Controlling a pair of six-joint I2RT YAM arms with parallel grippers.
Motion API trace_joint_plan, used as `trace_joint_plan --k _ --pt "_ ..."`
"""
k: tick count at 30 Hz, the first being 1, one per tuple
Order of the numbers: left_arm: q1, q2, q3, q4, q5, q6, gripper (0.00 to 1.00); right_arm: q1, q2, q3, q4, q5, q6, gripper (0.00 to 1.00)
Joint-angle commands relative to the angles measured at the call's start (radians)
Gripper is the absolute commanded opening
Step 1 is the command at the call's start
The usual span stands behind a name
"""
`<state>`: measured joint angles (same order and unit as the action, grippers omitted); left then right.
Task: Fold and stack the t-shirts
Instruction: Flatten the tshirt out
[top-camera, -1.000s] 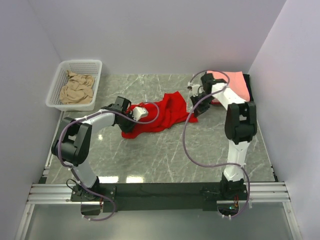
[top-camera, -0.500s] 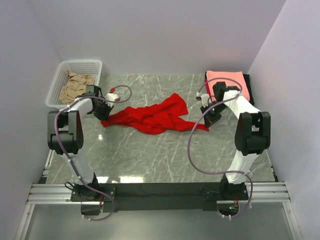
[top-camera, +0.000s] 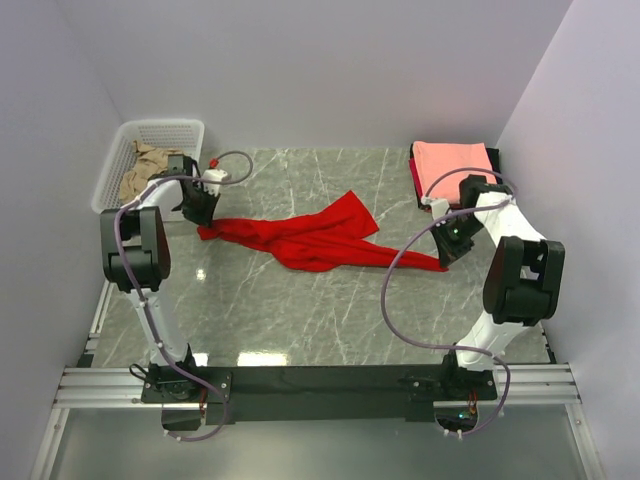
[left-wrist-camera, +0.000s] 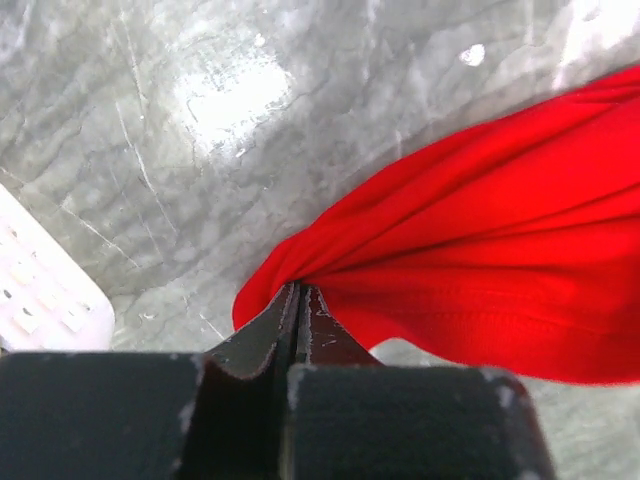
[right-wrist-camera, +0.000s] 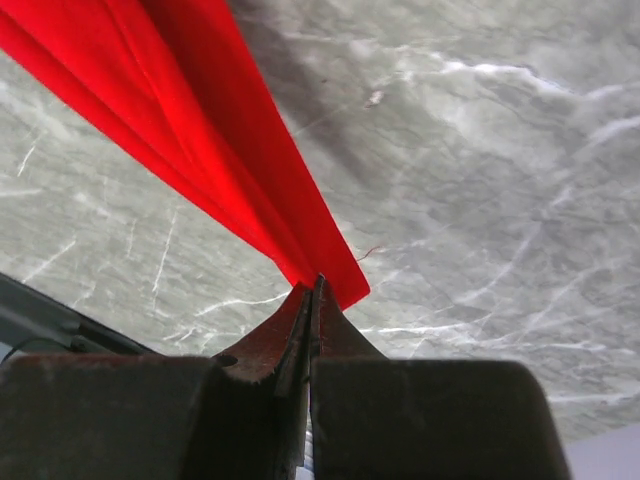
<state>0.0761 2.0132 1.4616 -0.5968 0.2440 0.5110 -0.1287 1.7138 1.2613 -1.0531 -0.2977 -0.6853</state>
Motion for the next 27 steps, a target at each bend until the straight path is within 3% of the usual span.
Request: trace_joint_plan --k 1,3,4,5,8,12,17,20,24,25,27 --pt "0.028 -0.040 0.068 -0.049 0.067 0.003 0.16 0.006 -0.042 0.041 -0.077 0.000 -0.046 0.00" --pt "0.027 -0.135 0.048 -0.043 0.234 0.021 0.35 0.021 -0.042 0.049 -0.099 -0.039 -0.052 0.00" --pt "0.021 -0.161 0.043 -0.044 0.295 0.020 0.49 0.026 -0.046 0.041 -0.113 -0.047 -0.057 0.00" --pt "0.011 -0.183 0.046 -0.040 0.366 0.008 0.53 0.035 -0.049 0.032 -0.117 -0.049 -0.065 0.00" --pt "-0.062 -0.218 0.095 -0.046 0.429 -0.022 0.57 0.037 -0.080 -0.040 -0.094 -0.018 -0.077 0.00" --pt "-0.241 -0.215 0.073 0.024 0.396 -0.052 0.58 0.035 -0.103 -0.088 -0.073 0.006 -0.068 0.00" --pt "-0.361 -0.174 0.016 0.100 0.262 -0.049 0.61 0.034 -0.108 -0.070 -0.070 0.014 -0.048 0.00" --pt "-0.401 -0.145 -0.027 0.120 0.203 -0.036 0.69 0.031 -0.103 -0.043 -0.077 0.017 -0.043 0.00" --pt "-0.427 -0.096 -0.043 0.086 0.123 0.017 0.57 0.017 -0.095 -0.023 -0.079 0.070 -0.060 0.00" --pt "-0.426 -0.085 -0.032 0.075 0.106 0.012 0.36 0.011 -0.094 -0.017 -0.076 0.081 -0.066 0.00" --pt "-0.392 -0.071 -0.003 0.058 0.084 0.001 0.18 -0.015 -0.086 -0.010 -0.077 0.104 -0.085 0.00"
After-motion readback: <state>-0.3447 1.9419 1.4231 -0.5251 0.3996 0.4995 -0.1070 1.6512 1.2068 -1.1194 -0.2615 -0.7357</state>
